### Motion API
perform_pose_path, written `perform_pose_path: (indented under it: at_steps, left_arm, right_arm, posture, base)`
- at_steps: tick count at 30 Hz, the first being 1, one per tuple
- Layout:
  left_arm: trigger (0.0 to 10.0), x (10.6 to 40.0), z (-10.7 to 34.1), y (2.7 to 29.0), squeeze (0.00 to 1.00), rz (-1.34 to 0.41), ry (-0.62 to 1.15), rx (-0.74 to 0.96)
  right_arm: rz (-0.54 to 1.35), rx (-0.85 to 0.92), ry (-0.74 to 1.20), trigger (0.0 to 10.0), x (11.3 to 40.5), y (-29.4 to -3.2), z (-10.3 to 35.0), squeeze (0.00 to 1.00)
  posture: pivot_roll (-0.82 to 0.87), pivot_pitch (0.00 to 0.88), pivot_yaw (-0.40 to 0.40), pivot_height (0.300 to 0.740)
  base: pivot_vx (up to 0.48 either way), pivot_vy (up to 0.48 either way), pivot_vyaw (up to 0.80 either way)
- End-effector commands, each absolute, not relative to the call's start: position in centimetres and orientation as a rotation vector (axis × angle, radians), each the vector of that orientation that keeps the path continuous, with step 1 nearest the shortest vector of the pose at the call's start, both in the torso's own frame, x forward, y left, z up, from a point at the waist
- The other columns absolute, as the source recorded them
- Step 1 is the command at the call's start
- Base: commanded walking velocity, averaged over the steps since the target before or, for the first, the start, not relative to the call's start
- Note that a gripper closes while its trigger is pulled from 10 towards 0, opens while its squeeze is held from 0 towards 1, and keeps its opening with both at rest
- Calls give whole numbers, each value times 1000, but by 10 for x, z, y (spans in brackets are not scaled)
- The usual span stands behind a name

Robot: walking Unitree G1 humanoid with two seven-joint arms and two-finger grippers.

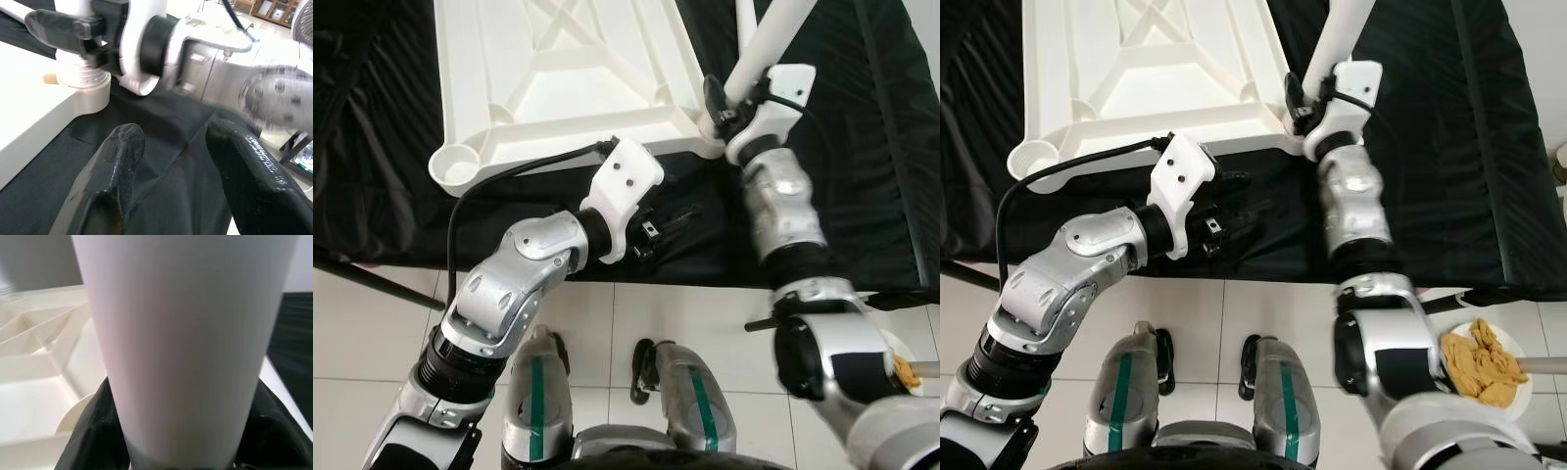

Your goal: Building children table

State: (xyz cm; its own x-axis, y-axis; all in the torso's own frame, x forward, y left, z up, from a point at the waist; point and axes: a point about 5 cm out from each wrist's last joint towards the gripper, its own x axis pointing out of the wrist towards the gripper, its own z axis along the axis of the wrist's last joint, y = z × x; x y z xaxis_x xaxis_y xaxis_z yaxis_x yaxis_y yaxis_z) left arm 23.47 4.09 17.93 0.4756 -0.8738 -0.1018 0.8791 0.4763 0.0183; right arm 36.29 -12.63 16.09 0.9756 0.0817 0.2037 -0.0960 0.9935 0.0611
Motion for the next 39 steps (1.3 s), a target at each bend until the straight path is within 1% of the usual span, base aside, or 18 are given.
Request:
perform_pose_path:
  at_steps: [1, 2, 3, 4, 5, 6, 8, 9, 12, 17, 18, 19, 20, 30, 33, 34, 39]
  left_arm:
    - [10000, 233, 177, 39, 0, -1086, 97, 68]
    - [10000, 233, 177, 39, 0, -1086, 98, 67]
    - [10000, 233, 177, 39, 0, -1086, 98, 67]
    - [10000, 233, 177, 38, 0, -1087, 98, 66]
    - [10000, 233, 177, 38, 0, -1087, 98, 66]
    - [10000, 233, 177, 38, 0, -1087, 97, 64]
    - [10000, 233, 177, 38, 0, -1087, 97, 64]
    - [10000, 234, 177, 38, 0, -1088, 97, 63]
    - [10000, 234, 177, 38, 0, -1083, 97, 59]
    - [10000, 235, 177, 38, 0, -1078, 97, 56]
    - [10000, 235, 177, 38, 0, -1077, 99, 53]
    - [10000, 235, 177, 38, 0, -1077, 99, 53]
    - [10000, 236, 177, 38, 0, -1077, 99, 52]
    - [10000, 240, 175, 42, 0, -1056, 103, 69]
    - [10000, 245, 174, 46, 0, -1022, 109, 73]
    - [10000, 252, 173, 51, 0, -980, 114, 74]
    - [10000, 254, 172, 53, 0, -967, 114, 75]
  right_arm:
    - [26, 82, -132, 10000, 360, -126, 147, 0]
    - [-18, 76, -120, 10000, 359, -125, 146, 0]
    - [-18, 76, -120, 10000, 359, -125, 146, 0]
    - [-74, 60, -100, 10000, 358, -125, 144, 0]
    - [-74, 60, -100, 10000, 358, -125, 144, 0]
    - [-129, 52, -88, 10000, 356, -124, 143, 0]
    - [-129, 52, -88, 10000, 356, -124, 143, 0]
    - [-170, 46, -82, 10000, 354, -122, 143, 0]
    - [-190, 50, -78, 10000, 350, -118, 142, 0]
    - [-188, 51, -88, 10000, 349, -118, 144, 0]
    - [-181, 56, -95, 10000, 349, -119, 145, 255]
    - [-181, 56, -95, 10000, 349, -119, 145, 255]
    - [-156, 67, -109, 10000, 349, -119, 147, 1000]
    - [-104, 100, -124, 10000, 347, -118, 151, 1000]
    - [-78, 114, -141, 10000, 346, -121, 154, 1000]
    - [-25, 132, -168, 10000, 344, -123, 159, 20]
    - [0, 141, -176, 10000, 343, -123, 160, 20]
  posture:
    - [120, 73, -69, 740]
    - [119, 72, -70, 740]
    - [119, 72, -70, 740]
    - [118, 67, -73, 740]
    - [118, 67, -73, 740]
    - [119, 64, -75, 740]
    - [119, 64, -75, 740]
    - [120, 61, -77, 740]
    - [121, 57, -81, 740]
    - [121, 56, -82, 740]
    - [118, 52, -81, 740]
    - [118, 52, -81, 740]
    - [118, 50, -81, 740]
    - [117, 52, -79, 740]
    - [112, 54, -77, 740]
    - [111, 54, -77, 740]
    - [111, 54, -77, 740]
  base:
    - [0, 0, 0]
    - [0, 0, 0]
    - [0, 0, 0]
    - [0, 0, 0]
    - [0, 0, 0]
    - [0, 0, 0]
    - [0, 0, 0]
    - [0, 0, 0]
    - [0, 0, 0]
    - [0, 0, 0]
    - [0, 0, 0]
    - [0, 0, 0]
    - [0, 0, 0]
    - [0, 0, 0]
    - [0, 0, 0]
    - [0, 0, 0]
    - [0, 0, 0]
